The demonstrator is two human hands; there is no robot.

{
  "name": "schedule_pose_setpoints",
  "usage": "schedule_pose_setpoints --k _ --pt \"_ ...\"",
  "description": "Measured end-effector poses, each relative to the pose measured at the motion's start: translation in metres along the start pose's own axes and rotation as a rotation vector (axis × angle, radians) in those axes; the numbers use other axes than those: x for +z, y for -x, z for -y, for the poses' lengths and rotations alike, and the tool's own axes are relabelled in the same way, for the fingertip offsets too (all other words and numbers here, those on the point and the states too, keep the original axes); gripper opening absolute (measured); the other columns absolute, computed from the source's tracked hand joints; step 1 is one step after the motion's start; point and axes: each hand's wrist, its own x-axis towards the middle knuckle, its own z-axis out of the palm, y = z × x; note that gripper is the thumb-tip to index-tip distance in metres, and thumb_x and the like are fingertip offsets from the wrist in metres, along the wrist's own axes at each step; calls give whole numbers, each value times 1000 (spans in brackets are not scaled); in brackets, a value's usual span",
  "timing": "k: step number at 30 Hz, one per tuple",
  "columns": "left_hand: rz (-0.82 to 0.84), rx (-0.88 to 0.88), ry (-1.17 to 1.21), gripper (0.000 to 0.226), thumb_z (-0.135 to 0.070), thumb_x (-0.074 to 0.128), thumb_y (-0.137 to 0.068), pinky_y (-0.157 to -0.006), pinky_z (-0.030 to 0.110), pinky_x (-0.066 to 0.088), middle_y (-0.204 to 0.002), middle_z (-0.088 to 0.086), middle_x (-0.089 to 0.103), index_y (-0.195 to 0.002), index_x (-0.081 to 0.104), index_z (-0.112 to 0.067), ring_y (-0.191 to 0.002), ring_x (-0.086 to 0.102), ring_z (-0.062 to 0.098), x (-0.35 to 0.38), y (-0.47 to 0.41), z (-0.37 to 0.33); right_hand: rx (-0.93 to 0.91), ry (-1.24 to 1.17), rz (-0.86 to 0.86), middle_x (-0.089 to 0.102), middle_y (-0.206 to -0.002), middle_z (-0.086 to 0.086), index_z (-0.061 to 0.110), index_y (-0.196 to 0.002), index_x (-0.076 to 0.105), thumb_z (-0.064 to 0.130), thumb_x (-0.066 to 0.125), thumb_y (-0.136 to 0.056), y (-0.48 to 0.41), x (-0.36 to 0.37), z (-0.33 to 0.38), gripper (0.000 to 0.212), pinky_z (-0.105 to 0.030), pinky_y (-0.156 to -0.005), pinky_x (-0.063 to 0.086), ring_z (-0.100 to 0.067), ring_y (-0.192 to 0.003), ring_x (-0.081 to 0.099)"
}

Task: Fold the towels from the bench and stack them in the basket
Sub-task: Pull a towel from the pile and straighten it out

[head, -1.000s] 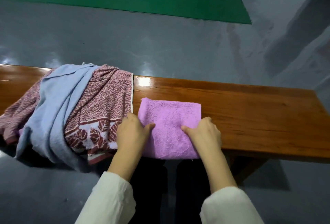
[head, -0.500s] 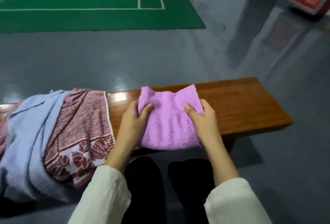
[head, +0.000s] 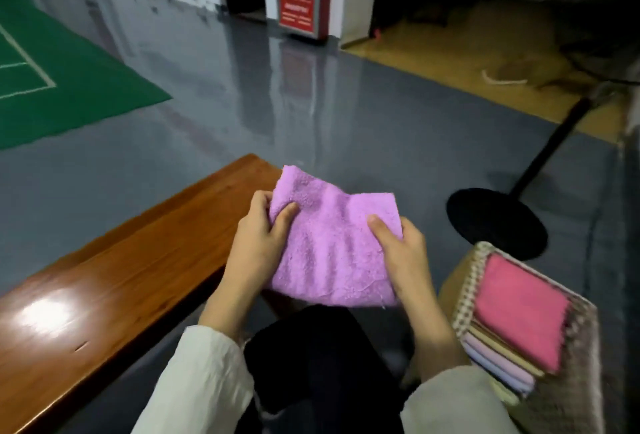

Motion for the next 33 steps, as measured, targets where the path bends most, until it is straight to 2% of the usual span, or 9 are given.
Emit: schedule_pose_setpoints --k 3,6,9,12,14,19,25,30,33 --pt "79 40 31 20 -35 56 -94 -60 7 36 -77 -11 60 -89 51 -16 -68 53 -8 57 8 -34 -69 12 -97 63 -85 4 20 -84 57 15 61 -92 -1 -65 -6 10 -29 -72 45 -12 -82 57" --pt "146 58 71 24 -37 62 -90 -61 22 41 -72 -3 61 -79 52 -17 -61 51 7 114 20 -63 -106 23 -175 64 -94 3 18 -96 56 14 57 -94 2 -129 -16 5 -27 -79 46 -6 -86 59" --pt "240 77 71 25 -43 63 -88 -63 29 44 -72 -7 63 -77 55 -21 -60 53 7 170 33 -84 -57 34 -266 65 -110 -2 13 -117 55 21 56 -95 3 -187 -33 23 -34 -89 48 -18 -102 62" --pt "344 93 10 31 -51 58 -87 -64 38 48 -73 -5 64 -79 54 -21 -67 59 14 225 45 -94 -51 130 -418 63 -92 15 19 -111 59 24 59 -94 9 -237 -51 17 -16 -78 46 -12 -89 61" --pt "411 116 -26 34 -55 55 -88 -65 43 50 -73 -3 63 -81 52 -22 -70 59 18 259 54 -98 -49 262 -489 62 -88 17 25 -106 58 27 58 -94 16 -266 -66 12 -22 -73 45 -15 -85 60" --pt "558 134 -142 36 -54 50 -91 -68 43 49 -73 1 61 -86 50 -18 -73 58 26 332 73 -102 154 372 -580 53 -136 -2 26 -142 41 41 49 -96 13 -317 -107 48 -31 -96 39 -24 -121 51" --pt "662 160 -121 28 -46 48 -95 -60 34 34 -76 1 59 -86 46 -20 -74 56 24 401 68 -85 256 281 -604 56 -129 1 30 -140 41 52 47 -93 -14 -346 -144 52 -39 -96 47 -14 -109 53" --pt "686 177 -166 43 -48 44 -95 -64 33 34 -87 8 60 -112 50 -9 -80 55 28 449 55 -66 336 301 -591 54 -123 7 31 -141 37 52 43 -94 -47 -360 -169 52 -33 -94 44 -13 -107 51" --pt "702 176 -167 29 -46 45 -96 -64 34 34 -86 8 59 -94 46 -18 -80 55 31 468 48 -59 370 302 -580 45 -109 14 30 -143 35 50 42 -95 -66 -365 -182 52 -31 -92 40 -11 -102 49"
